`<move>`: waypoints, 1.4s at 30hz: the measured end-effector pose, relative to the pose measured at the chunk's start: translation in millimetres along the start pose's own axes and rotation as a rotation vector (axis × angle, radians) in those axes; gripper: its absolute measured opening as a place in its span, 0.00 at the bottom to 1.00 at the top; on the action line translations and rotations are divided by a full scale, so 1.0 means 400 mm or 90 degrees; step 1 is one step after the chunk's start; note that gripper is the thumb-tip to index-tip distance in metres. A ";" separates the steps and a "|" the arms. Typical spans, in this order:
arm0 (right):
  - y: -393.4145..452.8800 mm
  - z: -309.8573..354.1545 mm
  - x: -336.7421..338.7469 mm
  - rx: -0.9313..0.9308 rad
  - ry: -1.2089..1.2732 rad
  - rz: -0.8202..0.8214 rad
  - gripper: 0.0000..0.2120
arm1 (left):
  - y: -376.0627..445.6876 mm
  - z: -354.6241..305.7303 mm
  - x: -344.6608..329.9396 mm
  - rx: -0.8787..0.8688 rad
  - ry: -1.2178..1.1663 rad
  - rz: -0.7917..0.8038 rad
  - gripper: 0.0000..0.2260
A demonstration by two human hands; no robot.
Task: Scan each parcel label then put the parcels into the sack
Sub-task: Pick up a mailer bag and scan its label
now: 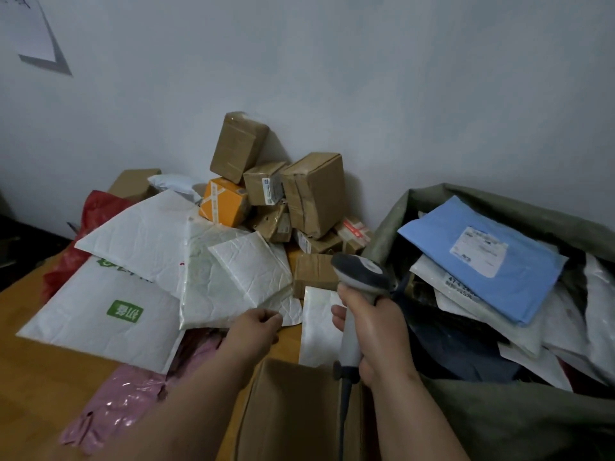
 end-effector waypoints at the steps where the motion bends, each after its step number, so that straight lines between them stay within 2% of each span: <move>1: 0.016 -0.006 0.001 0.001 -0.004 0.003 0.06 | 0.017 -0.002 -0.015 0.007 0.002 0.009 0.04; 7: 0.082 -0.049 0.010 0.017 -0.067 0.012 0.07 | 0.113 0.023 -0.094 0.090 -0.046 0.039 0.05; 14: 0.136 -0.087 0.023 0.013 -0.127 -0.009 0.15 | 0.245 0.064 -0.182 0.199 -0.097 0.095 0.24; 18: 0.158 -0.103 0.032 0.001 -0.136 -0.016 0.15 | 0.281 0.082 -0.231 0.257 -0.104 0.134 0.30; 20: 0.163 -0.109 0.032 -0.004 -0.122 -0.012 0.14 | 0.295 0.095 -0.244 0.271 -0.073 0.138 0.28; 23: 0.167 -0.114 0.030 -0.011 -0.120 -0.012 0.15 | 0.311 0.098 -0.246 0.238 0.009 0.103 0.13; 25: 0.165 -0.110 0.030 -0.011 -0.120 -0.008 0.15 | 0.301 0.078 -0.232 0.186 0.031 0.061 0.07; 28: 0.161 -0.102 0.027 0.000 -0.109 -0.006 0.15 | 0.266 0.018 -0.185 0.071 0.028 -0.012 0.05; 31: 0.150 -0.088 0.022 0.005 -0.097 -0.007 0.15 | 0.226 -0.034 -0.128 0.014 -0.059 -0.073 0.08; 35: 0.125 -0.057 0.024 -0.005 -0.071 -0.004 0.10 | 0.182 -0.074 -0.056 0.050 -0.279 -0.055 0.08; 39: 0.094 -0.023 0.026 -0.040 0.026 0.025 0.14 | 0.136 -0.084 0.012 0.042 -0.438 -0.031 0.12; 42: 0.056 -0.012 -0.006 -0.097 0.094 0.101 0.18 | 0.083 -0.072 0.037 0.062 -0.495 -0.012 0.13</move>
Point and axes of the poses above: each hand's wrist, its own y-axis towards the middle knuckle, its own x-axis out of the back of the hand, z = x × y, the point moved 3 cm from there along y, towards the middle knuckle, and after that the axes turned 5 degrees about x, right-handed, at the moved point
